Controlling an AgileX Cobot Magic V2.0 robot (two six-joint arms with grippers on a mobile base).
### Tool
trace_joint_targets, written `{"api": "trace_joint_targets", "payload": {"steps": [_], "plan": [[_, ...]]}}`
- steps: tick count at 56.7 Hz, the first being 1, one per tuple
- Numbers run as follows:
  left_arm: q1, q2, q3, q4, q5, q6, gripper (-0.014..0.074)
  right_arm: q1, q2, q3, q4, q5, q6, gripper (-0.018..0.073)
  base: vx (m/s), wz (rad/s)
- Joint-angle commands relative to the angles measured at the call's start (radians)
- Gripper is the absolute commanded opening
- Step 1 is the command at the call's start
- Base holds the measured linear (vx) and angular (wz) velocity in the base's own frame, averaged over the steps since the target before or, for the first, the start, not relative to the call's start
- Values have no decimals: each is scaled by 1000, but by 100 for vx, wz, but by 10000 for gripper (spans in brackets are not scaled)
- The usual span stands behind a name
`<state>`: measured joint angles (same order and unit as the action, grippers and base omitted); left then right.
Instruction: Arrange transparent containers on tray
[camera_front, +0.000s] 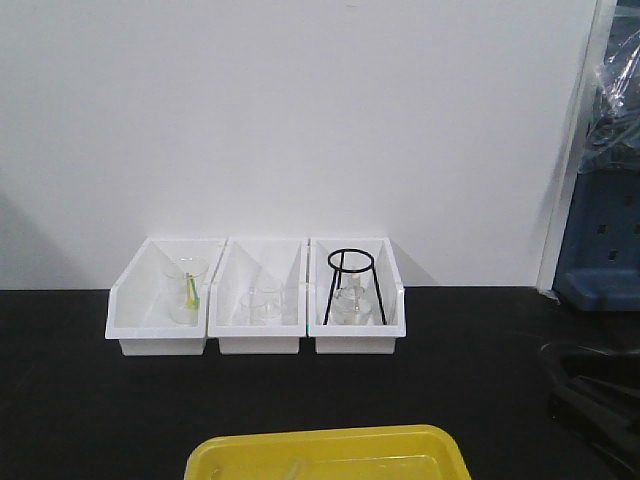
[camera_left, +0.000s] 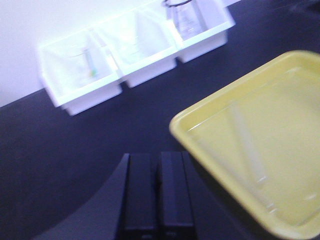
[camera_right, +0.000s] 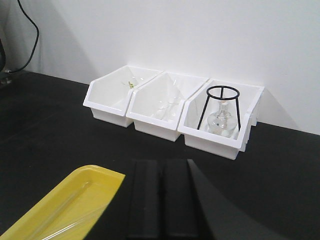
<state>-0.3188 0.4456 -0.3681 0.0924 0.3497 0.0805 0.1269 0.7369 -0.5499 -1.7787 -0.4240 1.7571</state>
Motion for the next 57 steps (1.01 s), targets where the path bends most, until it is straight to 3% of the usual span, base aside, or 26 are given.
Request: {"api": "trace_joint_targets", "payload": {"steps": [1,6,12,17,22,28,57], "plan": [[53,-103,84,33,-128,-9,-8,-6,-6,-27,-13,20,-11,-11,0,0],[91,-223,206,29,-171,-22,-8,-6,-6,-27,-13,20,-11,-11,0,0],[123,-360,347,29,-181,-153,-8,-6,-6,-27,-13,20,-11,-11,0,0],[140,-450,437,29,-184,-213,-8,-6,-6,-27,-13,20,-11,-11,0,0],[147,-485,424,60,-76,-208,-8,-6,-5,-27,-13,20,-11,-11,0,0],[150,-480,426,117,-99,-208,-8,-6,-5,-27,-13,20,-11,-12,0,0],[150,-481,426,116,-102,-208,-8,-6,-5,-27,-13,20,-11,-11,0,0]]}}
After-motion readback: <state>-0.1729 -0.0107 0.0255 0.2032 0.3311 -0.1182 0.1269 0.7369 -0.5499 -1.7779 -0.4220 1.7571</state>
